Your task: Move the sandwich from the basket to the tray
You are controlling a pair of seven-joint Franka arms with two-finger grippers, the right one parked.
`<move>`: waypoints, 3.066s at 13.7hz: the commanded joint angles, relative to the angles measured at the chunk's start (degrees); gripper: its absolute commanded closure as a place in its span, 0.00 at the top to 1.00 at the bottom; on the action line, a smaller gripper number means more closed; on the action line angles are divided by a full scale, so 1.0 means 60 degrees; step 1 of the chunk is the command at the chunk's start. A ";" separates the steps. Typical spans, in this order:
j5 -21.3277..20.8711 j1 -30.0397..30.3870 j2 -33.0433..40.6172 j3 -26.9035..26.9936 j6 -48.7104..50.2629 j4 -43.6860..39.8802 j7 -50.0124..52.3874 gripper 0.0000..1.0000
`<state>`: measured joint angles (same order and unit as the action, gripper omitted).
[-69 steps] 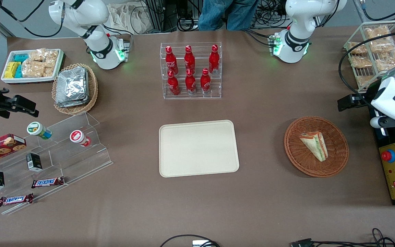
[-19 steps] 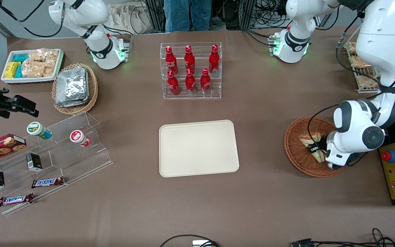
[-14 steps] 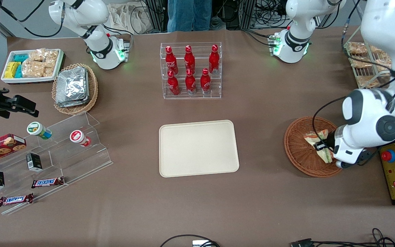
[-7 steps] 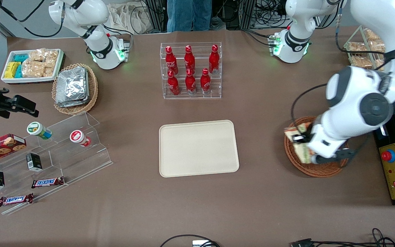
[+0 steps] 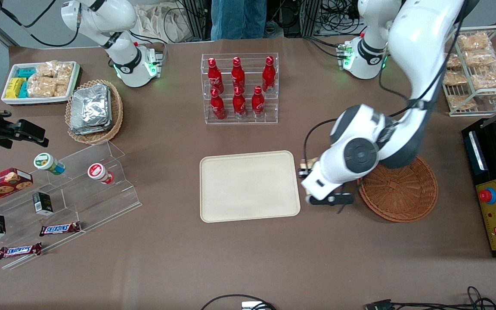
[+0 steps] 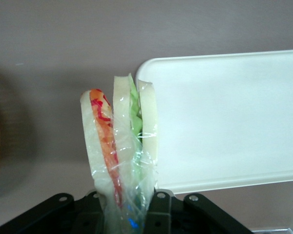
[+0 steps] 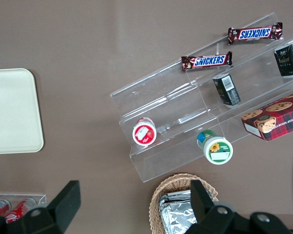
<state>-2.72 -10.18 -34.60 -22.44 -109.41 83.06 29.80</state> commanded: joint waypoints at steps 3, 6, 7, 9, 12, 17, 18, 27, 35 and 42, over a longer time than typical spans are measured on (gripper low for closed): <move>-0.0103 -0.0720 -0.1307 0.0063 -0.1025 -0.0630 0.0102 0.14; -0.0117 -0.0896 -0.1703 0.0063 -0.1247 -0.0586 0.0480 0.15; -0.0117 -0.0911 -0.1820 0.0063 -0.1262 -0.0572 0.0788 0.18; -0.0147 -0.1013 -0.2026 0.0078 -0.1495 -0.0557 0.0893 0.19; -0.0584 -0.1145 -0.2377 0.0092 -0.1950 -0.0352 0.0951 0.20; -0.1110 -0.1145 -0.2539 0.0092 -0.1951 -0.0337 0.1142 1.00; -0.1258 -0.1145 -0.2525 0.0092 -0.1951 -0.0351 0.1157 1.00; -0.1114 0.0097 0.0488 0.0078 0.0973 -0.0454 0.1143 1.00; -0.1099 0.2119 0.3376 0.0063 0.4711 -0.0454 -0.0172 1.00; -0.1099 0.3408 0.4052 0.0078 0.5870 -0.0366 -0.1962 1.00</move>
<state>-9.45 8.20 -11.96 -21.67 -75.52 79.19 20.14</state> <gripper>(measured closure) 0.000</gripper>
